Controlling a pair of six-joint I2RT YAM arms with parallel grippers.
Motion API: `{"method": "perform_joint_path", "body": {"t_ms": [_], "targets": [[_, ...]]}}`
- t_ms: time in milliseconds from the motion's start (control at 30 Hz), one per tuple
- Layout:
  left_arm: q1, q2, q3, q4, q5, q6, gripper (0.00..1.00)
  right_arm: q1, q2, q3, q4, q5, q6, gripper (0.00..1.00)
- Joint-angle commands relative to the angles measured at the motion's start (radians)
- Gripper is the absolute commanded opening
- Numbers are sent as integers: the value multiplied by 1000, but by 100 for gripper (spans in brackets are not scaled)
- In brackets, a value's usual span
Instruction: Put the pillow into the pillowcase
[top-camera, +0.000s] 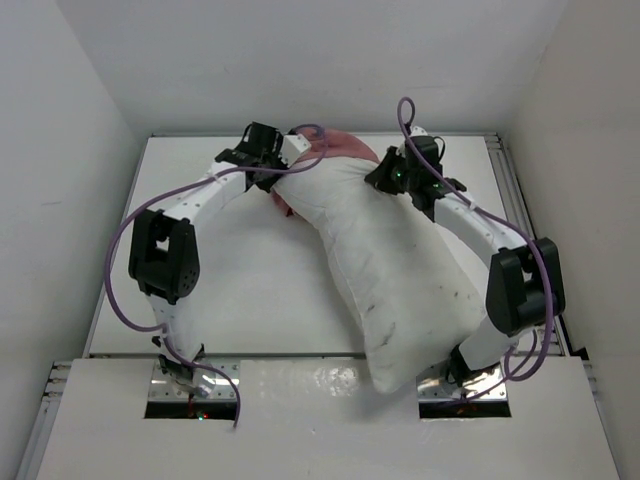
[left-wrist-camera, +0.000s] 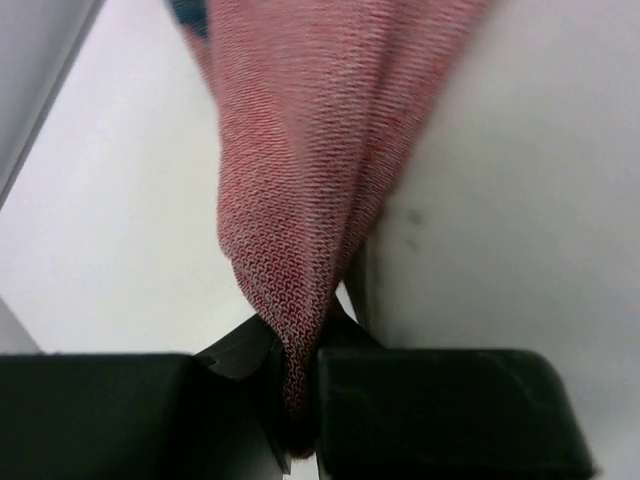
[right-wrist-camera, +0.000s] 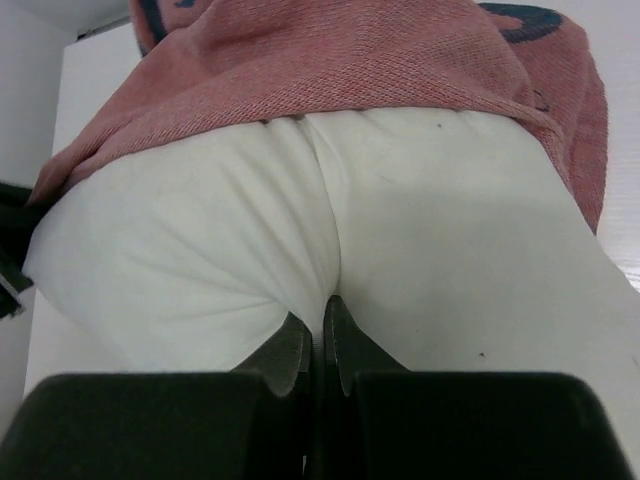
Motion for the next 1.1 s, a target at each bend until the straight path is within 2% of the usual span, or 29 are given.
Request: {"method": "perform_joint_path", "body": {"t_ms": [0,33,100,133,200,300,433,500,533,567,633,667,700,733,800,867,933,967,1000,1033,1067], "targets": [[-15,-82,19,-134,83,73,0,-43,31,75,64,199,37,0],[-23,-89,39,-209,182,90,0,-40,45,88,46,217,51,0],[-44,-96,65,-315,294,185,0,-40,76,103,41,281,71,0],[-54,-97,78,-429,403,264,0,-46,84,102,48,302,103,0],[-57,-103,90,-525,467,314,0,-58,96,100,56,332,140,0],[-49,-114,53,-532,510,343,0,-63,105,117,62,351,164,0],[-64,-106,19,-424,516,227,0,0,127,111,62,349,123,0],[-66,-102,9,-372,502,191,8,22,127,76,76,331,112,0],[-66,-100,10,-364,470,168,14,26,127,53,91,272,94,0],[-66,-99,15,-363,446,159,30,25,125,45,94,238,83,15],[-54,-99,50,-375,378,145,49,14,110,33,85,169,36,37],[-48,-102,68,-383,360,141,54,12,99,26,82,153,16,48],[-42,-109,84,-387,346,128,56,9,85,23,76,142,-10,68],[-25,-114,128,-387,335,113,63,9,70,14,67,139,-59,74],[-9,-132,176,-380,343,98,85,9,26,8,65,121,-134,85],[1,-139,242,-367,364,81,91,11,-10,9,62,81,-184,88],[3,-120,307,-351,404,47,89,28,-25,31,41,75,-259,83],[5,-97,321,-326,418,29,84,43,-34,42,32,67,-280,72],[6,-87,329,-305,430,3,69,52,-37,49,28,67,-326,51],[3,-74,328,-282,422,-11,33,60,-41,72,-6,72,-336,2],[1,-65,317,-233,410,-26,21,71,-45,78,-13,79,-342,0]]}}
